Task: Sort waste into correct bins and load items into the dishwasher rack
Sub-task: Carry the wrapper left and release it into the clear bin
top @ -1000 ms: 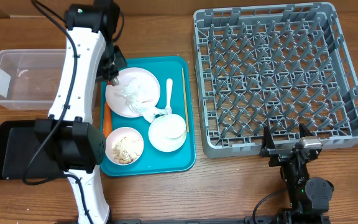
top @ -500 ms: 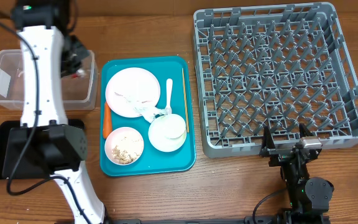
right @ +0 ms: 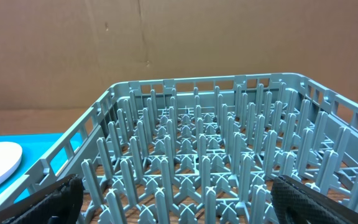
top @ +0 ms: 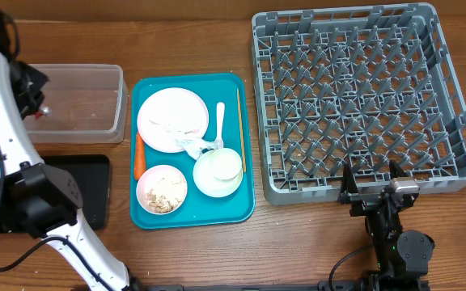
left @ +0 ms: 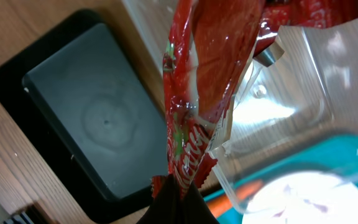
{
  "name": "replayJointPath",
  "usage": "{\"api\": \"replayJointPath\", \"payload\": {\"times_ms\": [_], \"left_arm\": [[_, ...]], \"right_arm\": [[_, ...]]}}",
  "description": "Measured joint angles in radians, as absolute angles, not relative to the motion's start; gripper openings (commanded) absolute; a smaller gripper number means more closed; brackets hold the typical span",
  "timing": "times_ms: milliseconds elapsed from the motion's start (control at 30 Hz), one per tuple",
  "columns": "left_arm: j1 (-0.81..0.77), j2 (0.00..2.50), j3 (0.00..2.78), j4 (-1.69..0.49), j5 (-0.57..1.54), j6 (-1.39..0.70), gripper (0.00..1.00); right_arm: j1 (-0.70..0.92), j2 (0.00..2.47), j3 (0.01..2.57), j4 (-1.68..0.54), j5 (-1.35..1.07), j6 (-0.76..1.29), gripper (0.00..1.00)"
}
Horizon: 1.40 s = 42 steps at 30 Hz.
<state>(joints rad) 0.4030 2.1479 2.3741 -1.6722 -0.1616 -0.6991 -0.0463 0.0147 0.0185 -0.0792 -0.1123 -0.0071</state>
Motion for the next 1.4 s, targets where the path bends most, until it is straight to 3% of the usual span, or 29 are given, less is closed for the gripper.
{"api": "replayJointPath", "payload": {"times_ms": [1000, 1200, 1300, 1400], "left_arm": [[0.52, 2.148, 1.956, -1.18, -0.063, -0.799, 0.04], [0.539, 2.148, 1.909, -1.145, -0.063, -0.814, 0.2], [0.539, 2.148, 1.909, -1.137, -0.06, -0.818, 0.5], [0.539, 2.148, 1.909, -1.136, -0.059, -0.812, 0.62]], "right_arm": [[-0.046, 0.015, 0.019, -0.079, -0.112, -0.007, 1.0], [-0.046, 0.015, 0.019, -0.079, -0.112, -0.007, 1.0], [-0.046, 0.015, 0.019, -0.079, -0.112, -0.007, 1.0], [-0.046, 0.015, 0.019, -0.079, -0.112, -0.007, 1.0]]}}
